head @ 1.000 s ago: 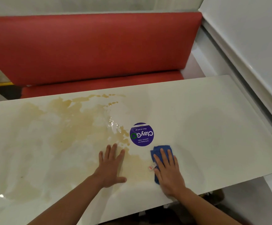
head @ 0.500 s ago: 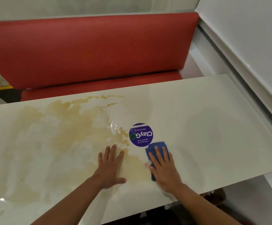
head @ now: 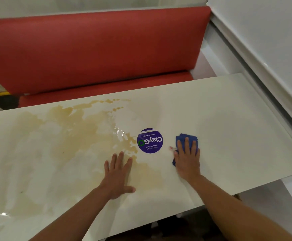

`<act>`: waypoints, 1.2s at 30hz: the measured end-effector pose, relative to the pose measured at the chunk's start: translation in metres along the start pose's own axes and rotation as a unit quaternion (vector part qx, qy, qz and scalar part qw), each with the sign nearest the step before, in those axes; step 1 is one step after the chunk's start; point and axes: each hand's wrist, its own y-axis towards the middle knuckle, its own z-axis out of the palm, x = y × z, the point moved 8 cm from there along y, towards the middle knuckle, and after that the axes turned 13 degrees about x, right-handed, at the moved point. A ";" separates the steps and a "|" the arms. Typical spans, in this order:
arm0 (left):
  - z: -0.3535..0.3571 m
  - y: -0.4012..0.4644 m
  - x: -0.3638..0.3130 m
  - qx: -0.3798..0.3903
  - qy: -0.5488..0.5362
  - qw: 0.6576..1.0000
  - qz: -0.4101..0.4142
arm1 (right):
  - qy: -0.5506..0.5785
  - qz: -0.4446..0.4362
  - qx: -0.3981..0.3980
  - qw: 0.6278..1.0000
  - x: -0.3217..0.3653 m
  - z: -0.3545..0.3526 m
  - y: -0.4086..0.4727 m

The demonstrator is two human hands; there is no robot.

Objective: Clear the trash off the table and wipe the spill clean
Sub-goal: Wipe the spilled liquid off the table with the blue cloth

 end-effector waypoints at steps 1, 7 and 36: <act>0.000 0.000 0.000 -0.001 0.002 1.000 -0.001 | -0.006 -0.040 0.015 0.999 0.022 0.009 -0.017; 0.002 -0.001 0.001 -0.004 0.002 1.000 0.004 | -0.036 -0.181 0.088 0.979 0.015 0.060 -0.103; 0.002 0.001 -0.001 0.007 -0.007 1.000 -0.006 | 0.011 0.008 0.074 0.997 -0.050 0.034 -0.044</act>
